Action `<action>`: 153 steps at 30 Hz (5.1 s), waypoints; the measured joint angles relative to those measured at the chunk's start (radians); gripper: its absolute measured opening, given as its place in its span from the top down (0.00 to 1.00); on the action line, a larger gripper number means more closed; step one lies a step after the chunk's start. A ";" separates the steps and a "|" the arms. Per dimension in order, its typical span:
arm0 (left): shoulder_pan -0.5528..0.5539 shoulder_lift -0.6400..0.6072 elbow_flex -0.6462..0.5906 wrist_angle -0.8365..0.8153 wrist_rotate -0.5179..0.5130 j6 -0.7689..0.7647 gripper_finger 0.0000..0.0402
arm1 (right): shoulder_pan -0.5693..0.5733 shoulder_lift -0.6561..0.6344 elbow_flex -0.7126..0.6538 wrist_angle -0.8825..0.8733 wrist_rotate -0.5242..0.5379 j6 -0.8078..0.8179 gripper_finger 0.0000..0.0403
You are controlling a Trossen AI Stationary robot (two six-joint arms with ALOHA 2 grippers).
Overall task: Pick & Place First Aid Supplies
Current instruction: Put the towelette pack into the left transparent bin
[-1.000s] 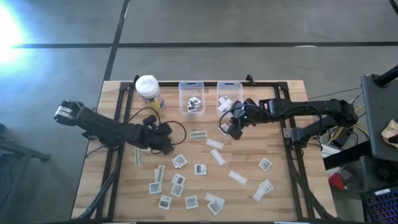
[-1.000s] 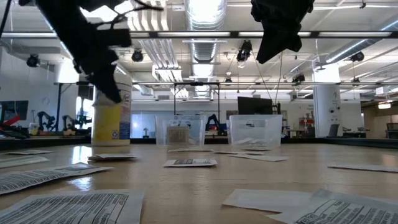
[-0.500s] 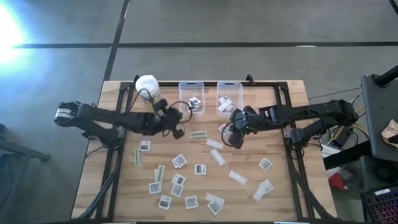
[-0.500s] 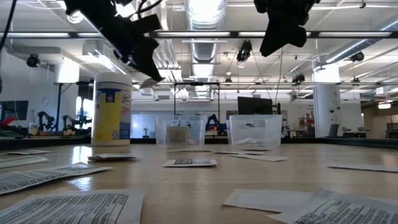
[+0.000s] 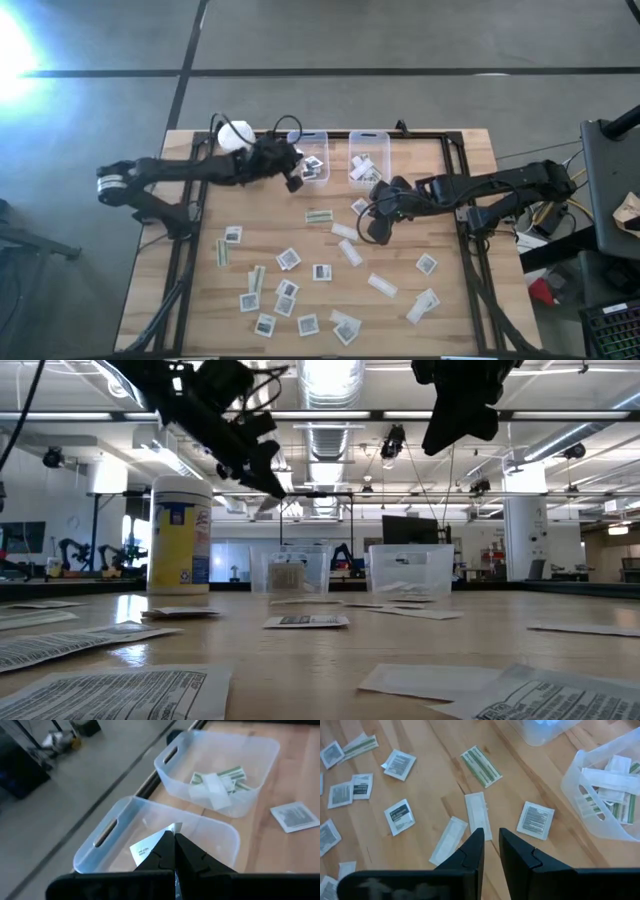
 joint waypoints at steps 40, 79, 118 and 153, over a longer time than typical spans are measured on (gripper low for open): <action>0.051 0.232 0.016 0.085 0.074 -0.014 0.83 | 0.000 0.000 -0.081 0.000 -0.004 0.064 0.86; -0.345 -0.259 -0.152 -0.265 0.071 -0.174 0.57 | 0.131 0.000 -0.081 0.020 -0.076 0.176 0.86; -0.517 -0.261 -0.163 -0.477 0.070 -0.372 0.57 | 0.351 0.000 -0.360 -0.045 -0.425 0.877 0.78; -0.517 -0.260 -0.163 -0.473 0.063 -0.372 0.57 | 0.367 0.000 -0.478 0.080 -0.369 0.836 0.69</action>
